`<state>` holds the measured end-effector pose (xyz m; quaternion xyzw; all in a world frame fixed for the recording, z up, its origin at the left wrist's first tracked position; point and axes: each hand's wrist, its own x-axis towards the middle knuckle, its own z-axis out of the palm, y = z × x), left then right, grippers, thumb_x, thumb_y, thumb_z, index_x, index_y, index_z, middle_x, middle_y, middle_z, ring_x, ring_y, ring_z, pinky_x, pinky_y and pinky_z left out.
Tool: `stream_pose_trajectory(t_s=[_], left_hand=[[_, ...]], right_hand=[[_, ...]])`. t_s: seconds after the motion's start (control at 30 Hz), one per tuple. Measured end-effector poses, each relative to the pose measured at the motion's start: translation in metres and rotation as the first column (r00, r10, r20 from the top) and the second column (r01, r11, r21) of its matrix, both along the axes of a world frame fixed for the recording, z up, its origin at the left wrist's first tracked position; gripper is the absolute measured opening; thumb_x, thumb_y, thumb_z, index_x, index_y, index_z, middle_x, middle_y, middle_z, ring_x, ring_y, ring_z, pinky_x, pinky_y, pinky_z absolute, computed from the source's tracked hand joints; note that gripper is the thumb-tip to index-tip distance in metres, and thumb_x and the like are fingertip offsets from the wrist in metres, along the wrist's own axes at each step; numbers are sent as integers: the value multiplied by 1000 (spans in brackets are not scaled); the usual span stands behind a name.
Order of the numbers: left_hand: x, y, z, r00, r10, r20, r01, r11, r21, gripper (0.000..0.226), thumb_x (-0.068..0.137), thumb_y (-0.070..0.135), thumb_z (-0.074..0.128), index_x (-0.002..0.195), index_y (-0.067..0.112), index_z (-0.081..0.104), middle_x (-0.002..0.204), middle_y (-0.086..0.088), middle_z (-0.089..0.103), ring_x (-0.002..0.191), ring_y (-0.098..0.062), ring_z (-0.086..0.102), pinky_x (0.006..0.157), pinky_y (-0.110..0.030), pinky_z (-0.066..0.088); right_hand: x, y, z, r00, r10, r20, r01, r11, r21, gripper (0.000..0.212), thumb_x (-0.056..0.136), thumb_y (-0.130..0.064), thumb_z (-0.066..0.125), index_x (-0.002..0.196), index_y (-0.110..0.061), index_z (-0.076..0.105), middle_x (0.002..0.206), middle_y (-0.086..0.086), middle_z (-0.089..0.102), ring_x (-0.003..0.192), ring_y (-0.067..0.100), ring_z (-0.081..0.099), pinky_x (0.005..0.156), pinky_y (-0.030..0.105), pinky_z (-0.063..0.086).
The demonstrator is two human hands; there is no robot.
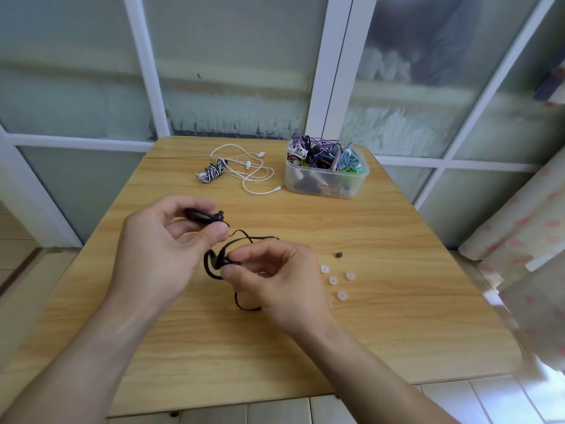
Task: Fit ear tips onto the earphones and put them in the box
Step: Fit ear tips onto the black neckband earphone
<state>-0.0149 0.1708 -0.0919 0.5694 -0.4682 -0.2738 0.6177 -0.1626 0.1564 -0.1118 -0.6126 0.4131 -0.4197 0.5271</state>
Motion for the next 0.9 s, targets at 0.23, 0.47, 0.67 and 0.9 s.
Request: stream_pose_trajectory(t_s=[0.23, 0.47, 0.67, 0.9], left_hand=[[-6, 1, -4, 988, -45, 148, 41, 999, 33, 25, 73, 37, 71, 82, 16, 63, 75, 0, 71, 65, -11, 66, 62, -20, 50], [-5, 2, -2, 961, -258, 99, 251, 965, 71, 23, 81, 31, 68, 94, 14, 60, 73, -8, 70, 62, -11, 62, 59, -17, 50], [-4, 3, -1, 957, -278, -86, 284, 956, 66, 24, 75, 27, 66, 95, 15, 60, 76, -8, 73, 65, -15, 62, 64, -22, 51], [-2, 2, -2, 897, -321, -303, 363, 927, 95, 24, 78, 17, 73, 97, 15, 58, 74, -5, 67, 67, -18, 58, 61, -25, 43]], right_hand=[[1, 0, -1, 995, -38, 97, 35, 999, 31, 10, 77, -8, 81, 82, -12, 73, 82, 12, 75, 80, 35, 71, 76, 50, 60], [-4, -2, 2, 982, -29, 185, 11, 995, 99, 12, 77, -5, 81, 85, -6, 74, 78, 13, 75, 70, 20, 72, 59, 29, 57], [-7, -4, 2, 983, -27, 179, 17, 998, 57, 10, 82, -13, 78, 88, -6, 75, 79, 10, 76, 73, 19, 72, 58, 27, 56], [-16, -8, 8, 951, -133, 278, 116, 990, 77, 25, 78, -14, 78, 98, -3, 67, 75, 13, 73, 67, 18, 71, 56, 24, 54]])
